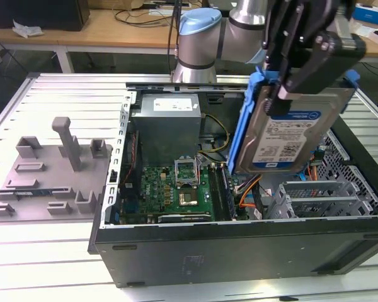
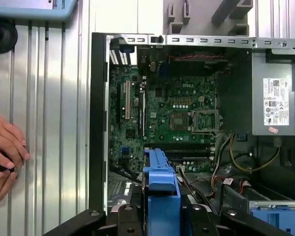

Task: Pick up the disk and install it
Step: 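Insert the disk into the insertion slot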

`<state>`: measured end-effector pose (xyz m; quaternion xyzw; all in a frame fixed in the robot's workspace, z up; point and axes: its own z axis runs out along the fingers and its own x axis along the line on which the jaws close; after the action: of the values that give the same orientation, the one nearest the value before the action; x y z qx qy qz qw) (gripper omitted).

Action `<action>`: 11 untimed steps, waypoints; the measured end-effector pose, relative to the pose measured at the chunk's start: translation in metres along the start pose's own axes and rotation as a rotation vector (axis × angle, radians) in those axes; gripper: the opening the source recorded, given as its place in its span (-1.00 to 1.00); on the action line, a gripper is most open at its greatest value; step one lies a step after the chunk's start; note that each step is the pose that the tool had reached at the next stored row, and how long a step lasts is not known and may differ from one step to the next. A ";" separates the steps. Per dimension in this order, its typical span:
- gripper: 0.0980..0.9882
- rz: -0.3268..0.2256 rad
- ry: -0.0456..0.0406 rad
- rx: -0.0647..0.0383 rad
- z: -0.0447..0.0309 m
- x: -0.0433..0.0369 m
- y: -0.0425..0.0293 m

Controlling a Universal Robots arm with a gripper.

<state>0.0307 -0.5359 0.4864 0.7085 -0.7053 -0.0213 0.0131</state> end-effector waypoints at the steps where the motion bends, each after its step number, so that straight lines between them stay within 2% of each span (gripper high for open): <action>1: -0.40 0.000 -0.0001 0.000 0.0001 0.0009 -0.0037; 3: -0.40 0.000 0.0000 0.000 0.0002 0.0037 -0.0171; 5: -0.40 0.000 0.0000 0.000 0.0001 0.0054 -0.0259; 6: -0.40 0.000 0.0000 0.000 0.0001 0.0066 -0.0328; 10: -0.40 0.000 -0.0001 0.001 0.0003 0.0085 -0.0476; 11: -0.40 0.000 -0.0001 0.001 0.0004 0.0086 -0.0531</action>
<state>0.0838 -0.5442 0.4833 0.7085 -0.7052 -0.0211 0.0128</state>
